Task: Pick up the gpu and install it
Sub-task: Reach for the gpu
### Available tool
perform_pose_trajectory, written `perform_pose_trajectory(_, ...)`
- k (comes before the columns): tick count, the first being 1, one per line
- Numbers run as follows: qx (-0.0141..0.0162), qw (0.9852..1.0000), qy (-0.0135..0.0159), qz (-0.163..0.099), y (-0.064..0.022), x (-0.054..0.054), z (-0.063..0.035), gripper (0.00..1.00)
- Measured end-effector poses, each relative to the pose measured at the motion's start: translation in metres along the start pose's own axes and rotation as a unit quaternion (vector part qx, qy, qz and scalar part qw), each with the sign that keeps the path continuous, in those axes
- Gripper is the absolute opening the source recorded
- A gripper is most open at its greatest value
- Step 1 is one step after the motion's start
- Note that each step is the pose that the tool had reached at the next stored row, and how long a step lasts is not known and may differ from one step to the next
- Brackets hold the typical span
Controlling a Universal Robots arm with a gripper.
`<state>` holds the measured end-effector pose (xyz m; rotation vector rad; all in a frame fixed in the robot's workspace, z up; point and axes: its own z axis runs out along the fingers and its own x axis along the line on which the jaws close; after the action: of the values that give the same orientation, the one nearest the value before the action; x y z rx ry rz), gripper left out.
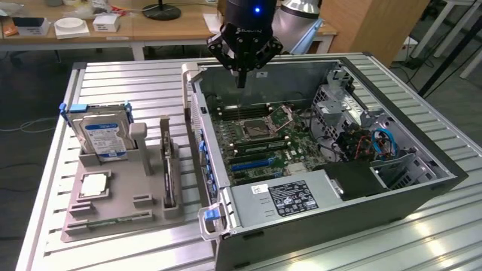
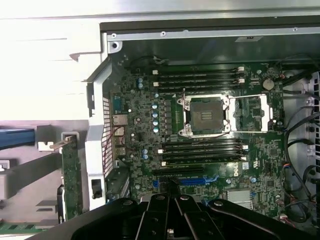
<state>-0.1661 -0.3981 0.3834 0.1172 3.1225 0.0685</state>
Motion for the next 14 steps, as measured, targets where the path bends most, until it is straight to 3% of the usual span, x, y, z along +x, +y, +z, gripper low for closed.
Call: perform_pose_trajectory(14,0.0002,1.0000,0.0032,0.000,-0.0020,0.023,0.0061,0.11)
